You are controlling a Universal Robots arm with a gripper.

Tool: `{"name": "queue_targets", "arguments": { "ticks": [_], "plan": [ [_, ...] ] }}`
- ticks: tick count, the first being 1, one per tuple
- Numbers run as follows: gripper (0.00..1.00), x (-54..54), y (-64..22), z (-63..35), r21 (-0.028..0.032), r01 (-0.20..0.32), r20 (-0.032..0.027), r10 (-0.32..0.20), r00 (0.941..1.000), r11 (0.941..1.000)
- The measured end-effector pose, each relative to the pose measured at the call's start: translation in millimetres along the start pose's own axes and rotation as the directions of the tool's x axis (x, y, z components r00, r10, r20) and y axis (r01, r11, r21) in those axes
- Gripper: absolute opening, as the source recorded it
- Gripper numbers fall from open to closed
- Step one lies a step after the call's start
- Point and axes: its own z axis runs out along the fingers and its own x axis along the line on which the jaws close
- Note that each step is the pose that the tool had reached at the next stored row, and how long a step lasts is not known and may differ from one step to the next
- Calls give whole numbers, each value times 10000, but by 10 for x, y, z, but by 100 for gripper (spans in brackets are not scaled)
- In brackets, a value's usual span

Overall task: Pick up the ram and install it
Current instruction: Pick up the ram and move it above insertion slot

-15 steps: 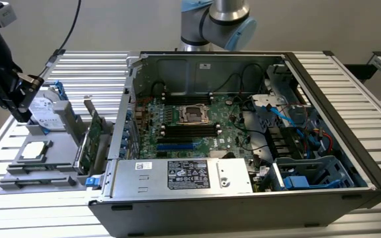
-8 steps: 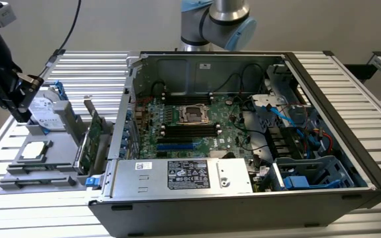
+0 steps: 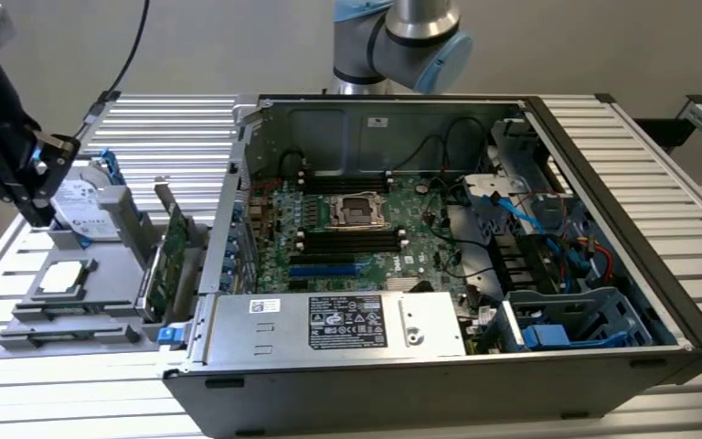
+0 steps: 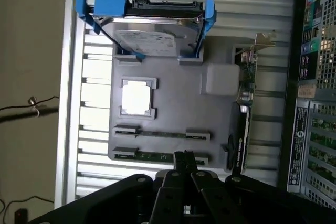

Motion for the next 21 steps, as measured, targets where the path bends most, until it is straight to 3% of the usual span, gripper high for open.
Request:
{"name": "queue_targets", "arguments": {
  "ticks": [5, 10, 15, 21],
  "plan": [
    [11, 0, 0, 0, 40, 902, -41, -901, 9959, 9959],
    [11, 0, 0, 0, 78, 1806, -88, -1806, 9835, 9835],
    [11, 7, 1, -15, 125, 2670, -132, -2668, 9636, 9636],
    [11, 11, 2, -34, 169, 3706, -192, -3703, 9287, 9286]
  ]
}}
